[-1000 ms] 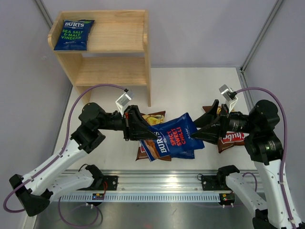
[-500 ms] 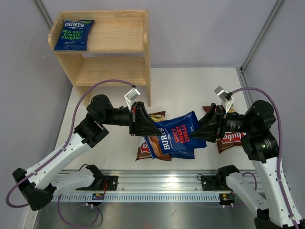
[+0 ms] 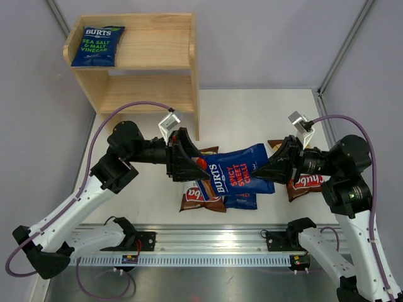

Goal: Place and organize the chips bags onto the shelf

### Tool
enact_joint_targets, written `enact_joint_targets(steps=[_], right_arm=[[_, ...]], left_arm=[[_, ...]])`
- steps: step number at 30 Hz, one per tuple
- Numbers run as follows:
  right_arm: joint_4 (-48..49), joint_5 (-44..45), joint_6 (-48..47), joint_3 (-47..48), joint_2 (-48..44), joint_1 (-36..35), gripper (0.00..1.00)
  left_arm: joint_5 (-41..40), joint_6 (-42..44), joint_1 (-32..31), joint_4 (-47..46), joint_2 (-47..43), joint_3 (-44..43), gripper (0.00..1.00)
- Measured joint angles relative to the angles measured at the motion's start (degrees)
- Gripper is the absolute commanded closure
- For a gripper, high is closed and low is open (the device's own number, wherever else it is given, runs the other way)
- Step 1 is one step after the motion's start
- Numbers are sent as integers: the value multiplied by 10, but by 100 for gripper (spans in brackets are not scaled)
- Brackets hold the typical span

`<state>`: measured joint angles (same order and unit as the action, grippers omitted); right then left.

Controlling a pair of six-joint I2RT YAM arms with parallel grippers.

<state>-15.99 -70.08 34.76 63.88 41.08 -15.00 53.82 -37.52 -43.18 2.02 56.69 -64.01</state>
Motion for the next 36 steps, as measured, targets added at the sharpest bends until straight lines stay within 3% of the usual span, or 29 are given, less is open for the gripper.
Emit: enact_joint_targets(steps=[1,4,11,20,23,27,28,32,36], right_arm=[[11,0,8,0,-2,0,100],[45,0,32,0,-13,0,100],[137,6,94,-4,-27,0,100],[295,5,202,-23,-19,0,100],[350,5,239,-30,-12,0,100],[398,5,271,-38,-4,0,100],[405,5,276,-40,-2,0,100],[418,4,283,-47,3,0,100],[379,4,246,-44,4,0,100]], left_arm=[[0,2,2,2,-4,0,22],[-6,-2,5,-4,-21,5,8],[-35,-45,5,-111,-87,94,7],[-97,-89,-23,-211,-88,160,7],[-115,-107,-45,-266,-86,181,18],[-136,-124,-75,-333,-71,187,24],[-140,-126,-82,-349,-66,187,33],[-151,-134,-100,-379,-51,187,55],[-161,-133,-104,-377,-49,187,62]])
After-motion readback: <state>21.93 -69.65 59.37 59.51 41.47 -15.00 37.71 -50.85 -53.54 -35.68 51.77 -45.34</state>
